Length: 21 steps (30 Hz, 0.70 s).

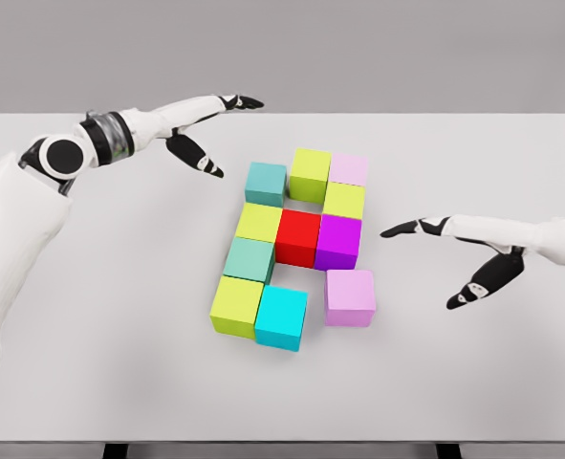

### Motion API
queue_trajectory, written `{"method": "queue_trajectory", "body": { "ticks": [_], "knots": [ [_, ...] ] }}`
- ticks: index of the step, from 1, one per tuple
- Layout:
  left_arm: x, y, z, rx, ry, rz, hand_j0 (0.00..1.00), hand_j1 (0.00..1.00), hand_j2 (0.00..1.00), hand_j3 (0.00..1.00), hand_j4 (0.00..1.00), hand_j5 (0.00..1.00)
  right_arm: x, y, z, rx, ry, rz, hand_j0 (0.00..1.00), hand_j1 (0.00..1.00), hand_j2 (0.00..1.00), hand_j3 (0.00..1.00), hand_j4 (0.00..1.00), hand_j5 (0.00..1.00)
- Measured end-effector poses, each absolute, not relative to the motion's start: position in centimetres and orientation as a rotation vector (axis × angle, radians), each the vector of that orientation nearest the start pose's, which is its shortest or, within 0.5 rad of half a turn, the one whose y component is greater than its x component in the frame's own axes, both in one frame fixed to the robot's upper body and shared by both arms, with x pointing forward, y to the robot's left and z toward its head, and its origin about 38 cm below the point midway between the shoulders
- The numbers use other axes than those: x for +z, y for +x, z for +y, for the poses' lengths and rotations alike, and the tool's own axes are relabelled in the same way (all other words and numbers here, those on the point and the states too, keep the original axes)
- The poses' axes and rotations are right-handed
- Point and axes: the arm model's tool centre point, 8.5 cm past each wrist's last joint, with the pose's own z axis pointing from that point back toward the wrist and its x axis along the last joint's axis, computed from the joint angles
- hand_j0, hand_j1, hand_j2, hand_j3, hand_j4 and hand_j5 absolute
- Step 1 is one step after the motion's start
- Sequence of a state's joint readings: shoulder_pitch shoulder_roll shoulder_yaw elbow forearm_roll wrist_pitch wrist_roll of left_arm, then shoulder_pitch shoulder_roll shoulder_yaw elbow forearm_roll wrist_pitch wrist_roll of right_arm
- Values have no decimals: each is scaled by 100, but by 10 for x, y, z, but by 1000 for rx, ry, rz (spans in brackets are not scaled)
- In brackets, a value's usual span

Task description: Assemble the squares on the desktop into the number 2

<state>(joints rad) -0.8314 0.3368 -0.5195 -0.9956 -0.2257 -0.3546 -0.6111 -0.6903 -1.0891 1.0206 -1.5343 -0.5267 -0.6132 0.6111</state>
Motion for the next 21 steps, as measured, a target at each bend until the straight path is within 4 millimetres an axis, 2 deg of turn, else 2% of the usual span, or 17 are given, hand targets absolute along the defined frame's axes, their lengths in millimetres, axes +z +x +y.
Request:
{"method": "queue_trajectory", "body": {
  "ticks": [8, 14, 21],
  "knots": [
    [197, 533, 189, -1549, 74, -1516, 100, 100, 100, 100, 100, 100, 197, 368, -323, 1613, 408, -1463, 100, 100, 100, 100, 100, 100],
    [191, 531, 168, -1577, 55, -1517, 100, 100, 100, 100, 100, 100, 189, 365, -320, 1608, 429, -1453, 100, 100, 100, 100, 100, 100],
    [189, 530, 160, -1587, 48, -1516, 100, 100, 100, 100, 100, 100, 178, 359, -314, 1599, 467, -1442, 100, 100, 100, 100, 100, 100]
  ]
}}
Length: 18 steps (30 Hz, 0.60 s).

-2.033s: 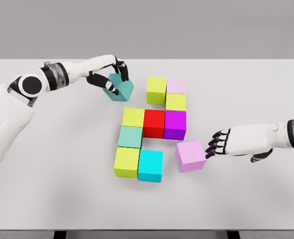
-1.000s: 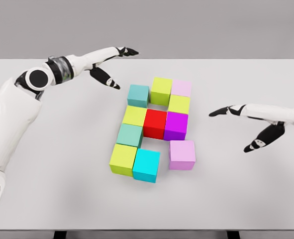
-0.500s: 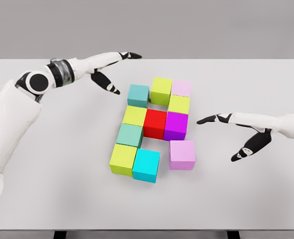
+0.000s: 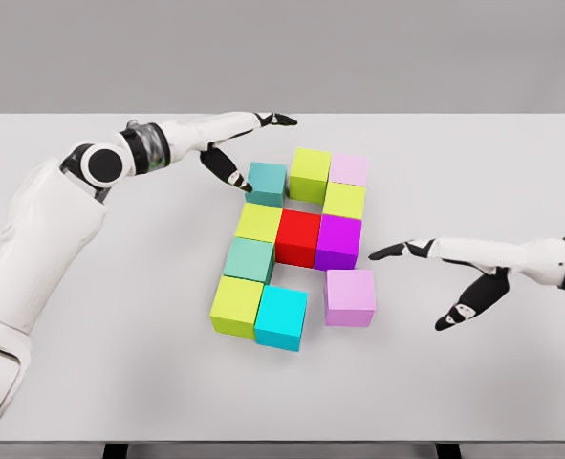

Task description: Assemble the squares on the desktop into the number 2

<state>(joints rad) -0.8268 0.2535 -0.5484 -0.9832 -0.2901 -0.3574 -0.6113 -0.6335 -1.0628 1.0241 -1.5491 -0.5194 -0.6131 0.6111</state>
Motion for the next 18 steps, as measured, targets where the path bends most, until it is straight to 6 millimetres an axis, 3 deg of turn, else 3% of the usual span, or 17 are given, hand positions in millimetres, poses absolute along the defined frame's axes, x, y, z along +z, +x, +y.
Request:
{"method": "queue_trajectory", "body": {
  "ticks": [8, 18],
  "knots": [
    [188, 529, 156, -1594, 47, -1517, 100, 100, 100, 100, 100, 100, 175, 356, -300, 1606, 511, -1456, 100, 100, 100, 100, 100, 100],
    [178, 530, 150, -1594, 35, -1491, 100, 100, 100, 100, 100, 100, 166, 339, -285, 1622, 589, -1443, 100, 100, 100, 100, 100, 100]
  ]
}}
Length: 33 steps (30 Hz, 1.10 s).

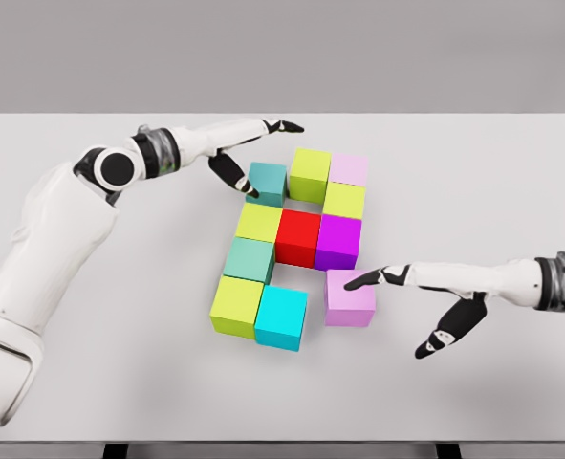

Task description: Assemble the squares on the desktop into the number 2

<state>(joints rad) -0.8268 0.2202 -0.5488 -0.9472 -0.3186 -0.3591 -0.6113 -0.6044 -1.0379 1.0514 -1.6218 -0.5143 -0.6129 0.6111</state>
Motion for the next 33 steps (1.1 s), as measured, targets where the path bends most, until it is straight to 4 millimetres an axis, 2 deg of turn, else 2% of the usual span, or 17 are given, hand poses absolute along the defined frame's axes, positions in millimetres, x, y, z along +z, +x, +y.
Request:
{"method": "queue_trajectory", "body": {
  "ticks": [4, 6, 11, 20, 25, 33],
  "knots": [
    [173, 531, 149, -1593, 31, -1479, 100, 100, 100, 100, 100, 100, 170, 341, -286, 1624, 578, -1453, 100, 100, 100, 100, 100, 100],
    [171, 532, 149, -1594, 32, -1469, 100, 100, 100, 100, 100, 100, 170, 349, -294, 1608, 542, -1452, 100, 100, 100, 100, 100, 100],
    [166, 533, 149, -1598, 34, -1453, 100, 100, 100, 100, 100, 100, 159, 359, -307, 1563, 501, -1431, 100, 100, 100, 100, 100, 100],
    [167, 535, 147, -1599, 33, -1451, 100, 100, 100, 100, 100, 100, 143, 367, -301, 1530, 510, -1428, 100, 100, 100, 100, 100, 100],
    [166, 536, 148, -1600, 32, -1450, 100, 100, 100, 100, 100, 100, 135, 363, -301, 1517, 522, -1412, 100, 100, 100, 100, 100, 100],
    [166, 538, 147, -1612, 37, -1447, 100, 100, 100, 100, 100, 100, 134, 356, -292, 1533, 556, -1415, 100, 100, 100, 100, 100, 100]
  ]
}}
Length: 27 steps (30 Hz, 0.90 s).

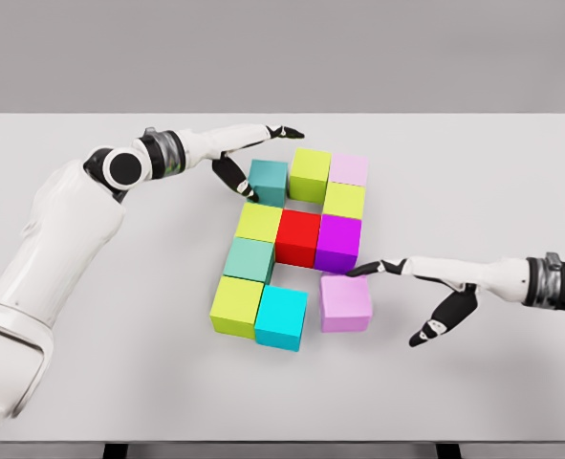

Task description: Assemble the squares on the desktop into the number 2

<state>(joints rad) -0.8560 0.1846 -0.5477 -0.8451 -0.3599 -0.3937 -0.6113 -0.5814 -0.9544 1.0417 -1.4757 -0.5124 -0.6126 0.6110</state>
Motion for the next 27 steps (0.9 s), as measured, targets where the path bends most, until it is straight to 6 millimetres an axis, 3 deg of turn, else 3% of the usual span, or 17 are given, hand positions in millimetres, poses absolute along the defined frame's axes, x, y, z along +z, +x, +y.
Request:
{"method": "queue_trajectory", "body": {
  "ticks": [6, 11, 14, 16, 18, 23, 27],
  "knots": [
    [164, 541, 146, -1600, 41, -1445, 100, 100, 100, 100, 100, 100, 136, 347, -282, 1550, 597, -1421, 100, 100, 100, 100, 100, 100],
    [162, 544, 145, -1597, 43, -1443, 100, 100, 100, 100, 100, 100, 145, 354, -284, 1551, 576, -1448, 100, 100, 100, 100, 100, 100],
    [161, 546, 143, -1590, 42, -1438, 100, 100, 100, 100, 100, 100, 162, 363, -291, 1565, 527, -1478, 100, 100, 100, 100, 100, 100],
    [159, 547, 143, -1586, 40, -1434, 100, 100, 100, 100, 100, 100, 182, 369, -308, 1611, 444, -1474, 100, 100, 100, 100, 100, 100],
    [157, 547, 143, -1582, 40, -1432, 100, 100, 100, 100, 100, 100, 200, 366, -322, 1782, 306, -1412, 100, 100, 100, 100, 100, 100],
    [160, 551, 142, -1576, 48, -1430, 100, 100, 100, 100, 100, 100, 198, 346, -333, 2267, -11, -1129, 100, 100, 100, 100, 100, 100],
    [155, 552, 141, -1568, 41, -1412, 100, 100, 100, 100, 100, 100, 193, 346, -335, 2425, -144, -1009, 100, 100, 100, 100, 100, 100]
  ]
}}
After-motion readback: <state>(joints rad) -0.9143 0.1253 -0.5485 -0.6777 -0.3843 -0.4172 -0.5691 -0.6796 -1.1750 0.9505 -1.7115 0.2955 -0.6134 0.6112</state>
